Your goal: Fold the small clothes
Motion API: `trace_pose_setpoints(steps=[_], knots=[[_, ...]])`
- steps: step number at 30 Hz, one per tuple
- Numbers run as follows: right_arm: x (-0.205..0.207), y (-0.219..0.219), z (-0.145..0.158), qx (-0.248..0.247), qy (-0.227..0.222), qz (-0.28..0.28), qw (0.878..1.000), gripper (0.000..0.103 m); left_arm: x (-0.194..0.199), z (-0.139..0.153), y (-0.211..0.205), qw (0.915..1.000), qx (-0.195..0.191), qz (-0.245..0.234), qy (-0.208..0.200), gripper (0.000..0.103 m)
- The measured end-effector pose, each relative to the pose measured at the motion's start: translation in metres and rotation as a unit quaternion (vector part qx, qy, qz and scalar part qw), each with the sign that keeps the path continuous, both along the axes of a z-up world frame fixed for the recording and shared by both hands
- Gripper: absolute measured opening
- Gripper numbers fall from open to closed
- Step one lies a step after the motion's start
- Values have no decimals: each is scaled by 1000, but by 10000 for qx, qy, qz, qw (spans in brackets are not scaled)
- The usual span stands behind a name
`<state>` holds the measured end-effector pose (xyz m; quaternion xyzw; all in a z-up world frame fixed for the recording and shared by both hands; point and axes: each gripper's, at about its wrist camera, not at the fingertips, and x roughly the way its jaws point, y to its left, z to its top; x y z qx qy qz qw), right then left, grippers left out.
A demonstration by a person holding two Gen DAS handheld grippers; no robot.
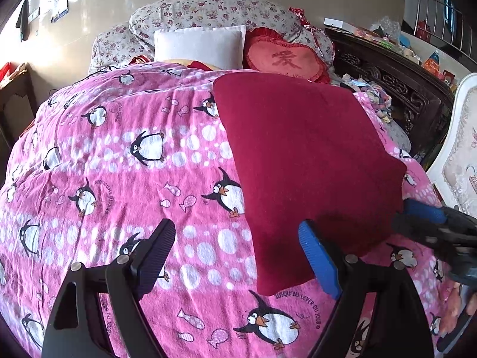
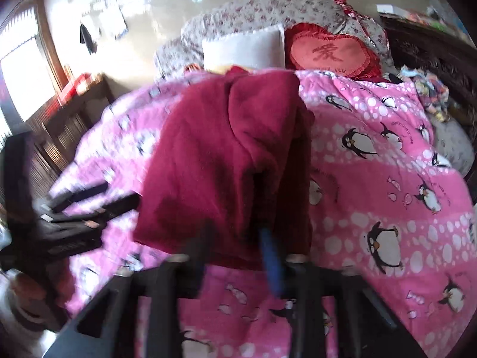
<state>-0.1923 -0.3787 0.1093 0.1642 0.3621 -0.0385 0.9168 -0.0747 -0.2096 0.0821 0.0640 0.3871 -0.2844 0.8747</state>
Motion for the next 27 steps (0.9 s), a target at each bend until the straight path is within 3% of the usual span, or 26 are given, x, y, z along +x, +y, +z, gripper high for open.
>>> trace_pose_setpoints(steps=[1, 6, 14, 21, 27], knots=[[-1, -1, 5, 27, -81, -83, 9999, 83, 1, 1, 0, 10000, -16, 3, 8, 84], [15, -8, 20, -153, -183, -244, 9994, 93, 12, 2, -4, 9999, -97, -18, 110, 85], [59, -51, 3, 324, -36, -461, 9984, 94, 51, 4, -9, 9949, -793, -327, 536, 94], [78, -83, -22, 1210, -175, -343, 9919, 95, 76, -11, -28, 9876, -1170, -513, 910, 100], [91, -86, -34, 1504, -257, -131, 9882, 95, 83, -19, -46, 9884, -1140, -535, 844, 103]])
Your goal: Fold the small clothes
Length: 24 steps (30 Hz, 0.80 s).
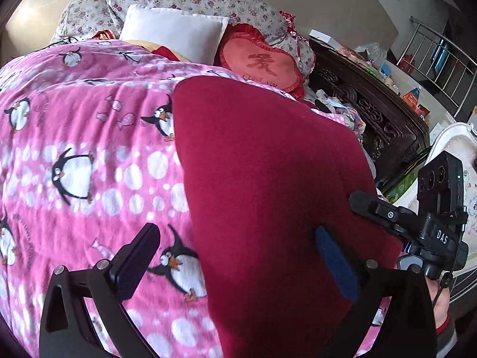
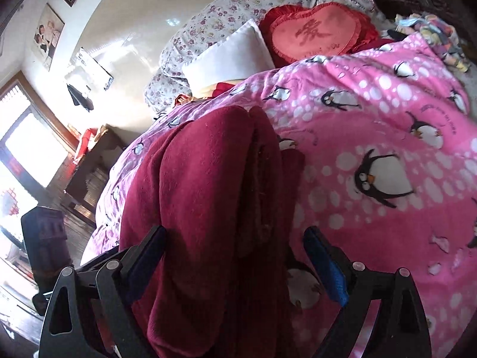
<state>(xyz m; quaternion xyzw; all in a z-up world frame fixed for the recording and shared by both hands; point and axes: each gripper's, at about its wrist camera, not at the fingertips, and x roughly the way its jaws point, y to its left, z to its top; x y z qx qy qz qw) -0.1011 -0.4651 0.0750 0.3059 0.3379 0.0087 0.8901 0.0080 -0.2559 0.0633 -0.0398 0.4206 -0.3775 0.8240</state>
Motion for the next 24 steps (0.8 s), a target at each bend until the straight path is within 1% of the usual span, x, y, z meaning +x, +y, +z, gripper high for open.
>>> trace_pose_setpoints(steps=[1, 2, 4, 5, 6, 7, 8, 9, 11, 13, 16, 20, 24], knots=[[1, -1, -1, 48, -23, 24, 10000, 93, 0, 0, -1, 10000, 11, -11, -8, 103], [2, -1, -2, 87, -52, 63, 9999, 85, 0, -1, -2, 10000, 29, -7, -20, 103], [3, 3, -2, 44, -83, 83, 9999, 77, 0, -1, -5, 9999, 114, -15, -76, 103], [3, 4, 0, -6, -86, 85, 9999, 72, 0, 0, -5, 9999, 111, -42, -96, 96], [2, 6, 2, -87, -111, 84, 9999, 70, -1, 1, -6, 9998, 75, -129, -112, 90], [0, 9, 5, -168, -143, 84, 9997, 64, -4, 3, -7, 9996, 54, -252, -129, 76], [-1, 10, 8, -229, -156, 87, 9996, 59, -8, 7, -8, 9993, 150, -240, -228, 74], [-3, 13, 11, -287, -159, 69, 9994, 58, -10, 10, -8, 9991, 194, -244, -280, 72], [-7, 16, 17, -309, -207, 16, 9993, 51, -17, 17, -7, 9984, 275, -255, -421, 61], [-11, 19, 25, -311, -286, -11, 9991, 47, -24, 25, -2, 9978, 329, -239, -531, 55], [-19, 30, 40, -320, -447, 33, 9985, 45, -31, 37, 11, 9973, 375, -245, -577, 51], [-25, 54, 57, -413, -607, 167, 9972, 44, -40, 52, 33, 9966, 431, -157, -679, 50], [-25, 80, 57, -199, -615, 390, 9971, 44, -45, 66, 65, 9954, 518, 17, -806, 50]])
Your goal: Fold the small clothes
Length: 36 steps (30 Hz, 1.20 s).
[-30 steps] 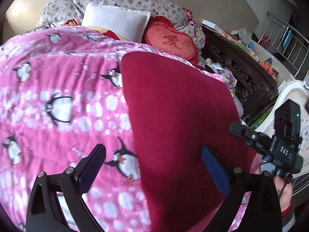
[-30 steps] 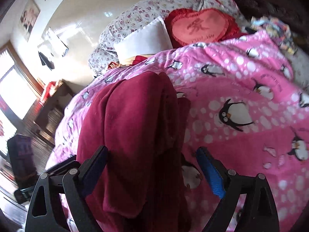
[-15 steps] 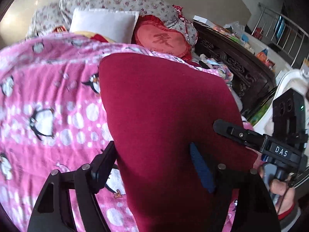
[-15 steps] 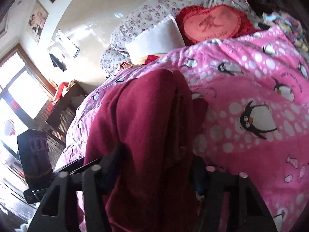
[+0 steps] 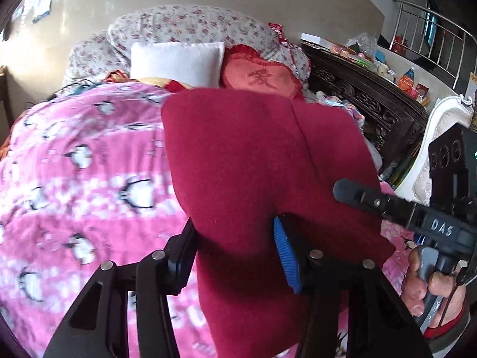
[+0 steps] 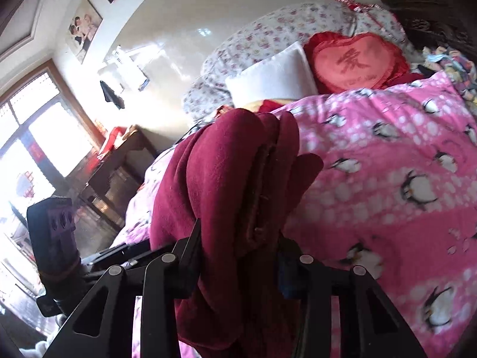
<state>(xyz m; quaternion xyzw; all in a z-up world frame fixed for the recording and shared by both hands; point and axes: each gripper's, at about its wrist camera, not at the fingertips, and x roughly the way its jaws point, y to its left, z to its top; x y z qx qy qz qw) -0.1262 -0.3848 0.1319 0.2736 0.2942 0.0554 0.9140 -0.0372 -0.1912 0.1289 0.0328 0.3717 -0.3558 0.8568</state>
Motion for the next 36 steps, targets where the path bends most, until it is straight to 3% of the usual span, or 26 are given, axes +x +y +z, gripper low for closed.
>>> trace_pose_setpoints(steps=[7, 11, 14, 17, 23, 29, 36], knots=[[16, 45, -19, 402, 132, 451, 9981, 44, 0, -2, 49, 9989, 324, 336, -15, 50], [29, 60, -35, 342, 350, 539, 9973, 44, 3, -21, 63, 9979, 395, 479, 158, 50], [42, 68, -50, -53, 667, 457, 9967, 45, 6, -42, 66, 9968, 471, 621, 197, 50], [46, 65, -57, -106, 796, 341, 9962, 54, 4, -52, 65, 9965, 481, 679, 62, 51], [24, 54, -30, -208, 556, 78, 9982, 54, -2, -47, 63, 9954, 598, 720, -181, 61], [15, 88, 4, -692, 248, 453, 9963, 53, -1, -34, 73, 9940, 475, 935, -310, 72], [16, 120, -3, -1247, 383, 722, 9888, 51, 7, -39, 80, 9918, 571, 1121, -238, 72]])
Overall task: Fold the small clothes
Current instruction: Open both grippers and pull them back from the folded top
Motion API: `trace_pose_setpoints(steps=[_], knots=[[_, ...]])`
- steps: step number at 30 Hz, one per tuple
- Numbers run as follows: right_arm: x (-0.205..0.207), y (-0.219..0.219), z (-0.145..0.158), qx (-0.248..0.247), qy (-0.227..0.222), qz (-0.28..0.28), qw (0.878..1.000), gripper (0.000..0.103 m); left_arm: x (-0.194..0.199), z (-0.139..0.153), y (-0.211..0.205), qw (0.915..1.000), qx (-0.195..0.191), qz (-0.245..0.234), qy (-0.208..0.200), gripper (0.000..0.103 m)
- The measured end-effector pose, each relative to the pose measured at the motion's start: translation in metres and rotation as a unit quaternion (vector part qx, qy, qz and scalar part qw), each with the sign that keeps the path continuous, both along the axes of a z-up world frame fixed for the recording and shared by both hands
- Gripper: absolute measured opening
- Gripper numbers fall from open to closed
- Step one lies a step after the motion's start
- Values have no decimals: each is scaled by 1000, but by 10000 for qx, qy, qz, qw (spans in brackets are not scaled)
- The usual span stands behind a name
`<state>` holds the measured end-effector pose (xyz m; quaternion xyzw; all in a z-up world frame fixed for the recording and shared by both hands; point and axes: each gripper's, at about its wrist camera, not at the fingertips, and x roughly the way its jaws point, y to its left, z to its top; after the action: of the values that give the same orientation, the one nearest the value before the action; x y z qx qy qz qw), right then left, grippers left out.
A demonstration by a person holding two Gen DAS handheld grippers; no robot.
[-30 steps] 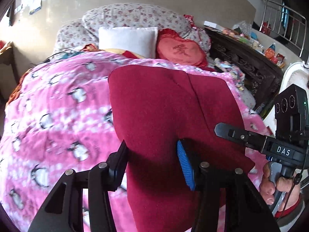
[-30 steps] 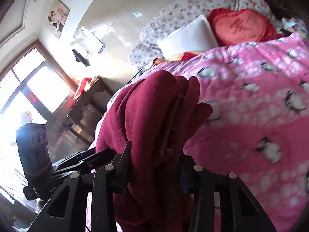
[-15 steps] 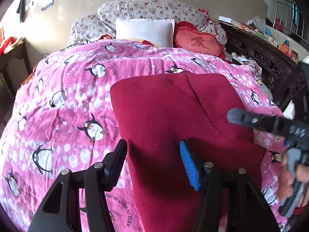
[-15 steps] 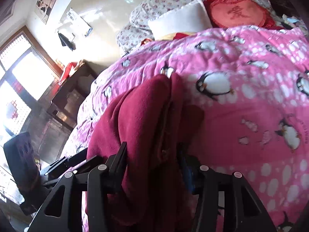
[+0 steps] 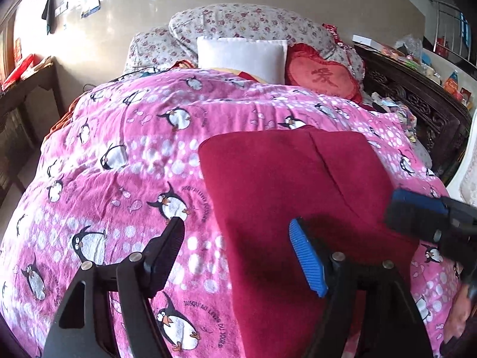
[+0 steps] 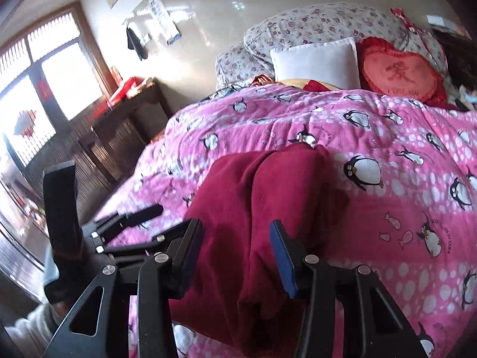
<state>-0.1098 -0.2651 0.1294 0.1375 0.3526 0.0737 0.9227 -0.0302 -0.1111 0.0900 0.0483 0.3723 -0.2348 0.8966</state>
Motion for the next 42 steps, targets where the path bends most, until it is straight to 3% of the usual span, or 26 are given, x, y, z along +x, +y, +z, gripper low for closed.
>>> trace_pose_setpoints(steps=[8, 12, 28, 36, 42], knots=[[4, 1, -33, -642, 432, -111, 9969, 46, 7, -12, -1, 9999, -67, -5, 89, 80], [7, 1, -46, -706, 519, -130, 9961, 47, 8, -16, -5, 9999, -43, -18, 93, 80], [-12, -1, -29, -161, 375, -265, 9988, 49, 6, -14, -3, 9999, -37, 27, 122, 81], [-23, -1, -21, -331, 309, -463, 9979, 50, -5, -9, -1, 9999, 7, 100, 80, 84], [-33, 1, -16, -677, 240, -777, 9944, 60, -21, 1, 5, 9997, -60, 235, -49, 89]])
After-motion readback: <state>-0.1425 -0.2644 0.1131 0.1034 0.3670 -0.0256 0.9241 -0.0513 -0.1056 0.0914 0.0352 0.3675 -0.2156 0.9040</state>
